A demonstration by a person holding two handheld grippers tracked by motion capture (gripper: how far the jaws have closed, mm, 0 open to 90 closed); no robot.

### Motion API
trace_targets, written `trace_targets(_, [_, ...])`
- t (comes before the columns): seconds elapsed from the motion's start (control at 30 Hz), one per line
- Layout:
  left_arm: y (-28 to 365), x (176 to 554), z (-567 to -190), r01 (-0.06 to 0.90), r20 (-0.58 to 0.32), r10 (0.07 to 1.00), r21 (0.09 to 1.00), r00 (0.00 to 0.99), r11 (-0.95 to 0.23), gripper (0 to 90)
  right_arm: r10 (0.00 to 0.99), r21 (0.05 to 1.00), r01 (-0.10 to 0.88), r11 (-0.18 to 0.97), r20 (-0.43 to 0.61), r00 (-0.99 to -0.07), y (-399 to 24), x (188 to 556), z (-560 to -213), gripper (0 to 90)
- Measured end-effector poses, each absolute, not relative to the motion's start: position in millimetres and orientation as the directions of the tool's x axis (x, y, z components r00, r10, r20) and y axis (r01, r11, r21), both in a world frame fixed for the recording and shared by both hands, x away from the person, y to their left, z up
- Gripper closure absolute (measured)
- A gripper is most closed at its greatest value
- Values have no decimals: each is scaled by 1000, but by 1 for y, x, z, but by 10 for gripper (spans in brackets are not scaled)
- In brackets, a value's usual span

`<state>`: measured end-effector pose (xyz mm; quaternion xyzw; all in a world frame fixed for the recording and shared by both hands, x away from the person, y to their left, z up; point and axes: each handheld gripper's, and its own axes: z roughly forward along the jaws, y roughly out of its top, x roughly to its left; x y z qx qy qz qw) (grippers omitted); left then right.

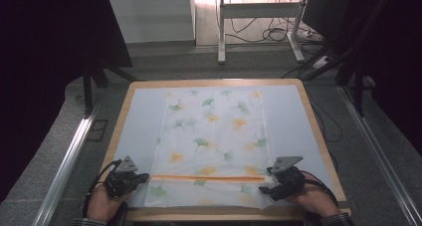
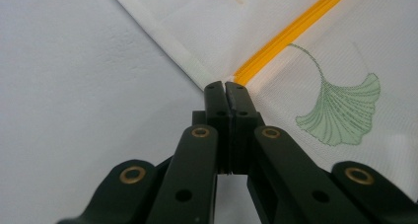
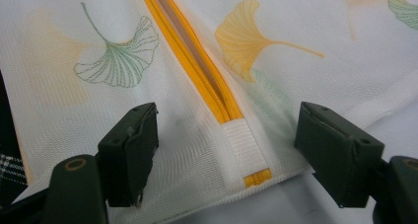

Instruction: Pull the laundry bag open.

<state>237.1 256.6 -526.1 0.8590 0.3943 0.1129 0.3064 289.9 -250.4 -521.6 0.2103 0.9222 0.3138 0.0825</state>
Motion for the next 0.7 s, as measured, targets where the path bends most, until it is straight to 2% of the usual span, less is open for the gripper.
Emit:
trace_targets(0.43, [259,239,-527,621,-82,737,605,670,-497,885,444,619,337,709,-21,-896,-251,290,-522,241])
trace_targets(0.53, [260,238,-527,616,-76,742,616,666,-490,847,444,616,337,712,-24,-896,-250,289,-522,239])
trace_targets(0.63, [262,238,-527,621,-80,752,625,655,-474,756,442,614,333,716,-29,-896,-249,289,-521,233])
trace_targets(0.7, [264,238,-526,622,-87,759,637,645,-455,650,439,611,331,719,-31,-898,-249,289,-521,229])
